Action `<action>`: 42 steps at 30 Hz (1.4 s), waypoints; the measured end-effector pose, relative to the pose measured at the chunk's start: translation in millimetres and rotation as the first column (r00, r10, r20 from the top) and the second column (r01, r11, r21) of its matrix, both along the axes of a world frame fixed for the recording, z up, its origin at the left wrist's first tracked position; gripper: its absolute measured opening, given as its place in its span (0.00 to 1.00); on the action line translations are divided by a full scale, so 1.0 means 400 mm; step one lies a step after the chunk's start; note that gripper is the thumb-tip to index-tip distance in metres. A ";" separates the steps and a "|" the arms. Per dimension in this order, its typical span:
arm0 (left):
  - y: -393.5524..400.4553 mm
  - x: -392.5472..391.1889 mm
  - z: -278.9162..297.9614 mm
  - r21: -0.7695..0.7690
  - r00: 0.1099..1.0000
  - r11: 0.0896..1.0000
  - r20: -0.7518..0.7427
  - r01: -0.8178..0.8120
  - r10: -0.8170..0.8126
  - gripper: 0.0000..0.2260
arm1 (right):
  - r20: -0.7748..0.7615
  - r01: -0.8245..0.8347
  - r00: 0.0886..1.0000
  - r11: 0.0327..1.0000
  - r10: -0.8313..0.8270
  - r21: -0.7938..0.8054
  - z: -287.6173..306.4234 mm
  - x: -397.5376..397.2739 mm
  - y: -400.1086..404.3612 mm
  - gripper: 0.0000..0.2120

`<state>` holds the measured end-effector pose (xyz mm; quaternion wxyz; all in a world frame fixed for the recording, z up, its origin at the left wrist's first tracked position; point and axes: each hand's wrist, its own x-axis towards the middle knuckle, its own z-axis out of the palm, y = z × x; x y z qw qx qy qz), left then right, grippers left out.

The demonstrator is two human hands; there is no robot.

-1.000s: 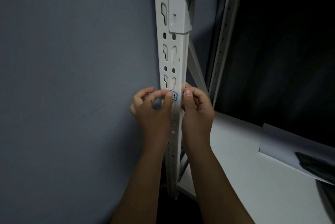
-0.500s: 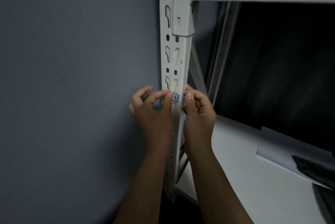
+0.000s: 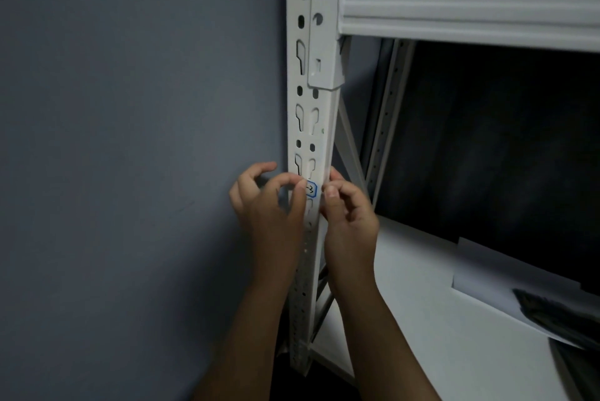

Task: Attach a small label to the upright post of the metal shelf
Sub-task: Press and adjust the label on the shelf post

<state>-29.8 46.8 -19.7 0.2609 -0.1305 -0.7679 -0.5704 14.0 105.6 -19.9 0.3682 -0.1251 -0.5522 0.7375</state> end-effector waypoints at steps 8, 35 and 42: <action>-0.011 0.004 -0.001 0.025 1.000 1.000 0.013 -0.014 0.013 0.03 | -0.017 -0.027 0.999 1.000 0.028 0.008 -0.005 -0.002 0.005 0.05; 0.009 0.004 -0.004 0.082 0.996 0.996 0.075 0.037 -0.044 0.05 | -0.036 -0.046 0.998 0.998 0.045 -0.035 -0.006 -0.002 -0.004 0.07; -0.006 0.009 0.002 0.084 0.997 0.994 -0.001 -0.076 0.076 0.07 | -0.047 -0.058 0.997 0.997 0.056 -0.041 -0.005 -0.002 0.003 0.07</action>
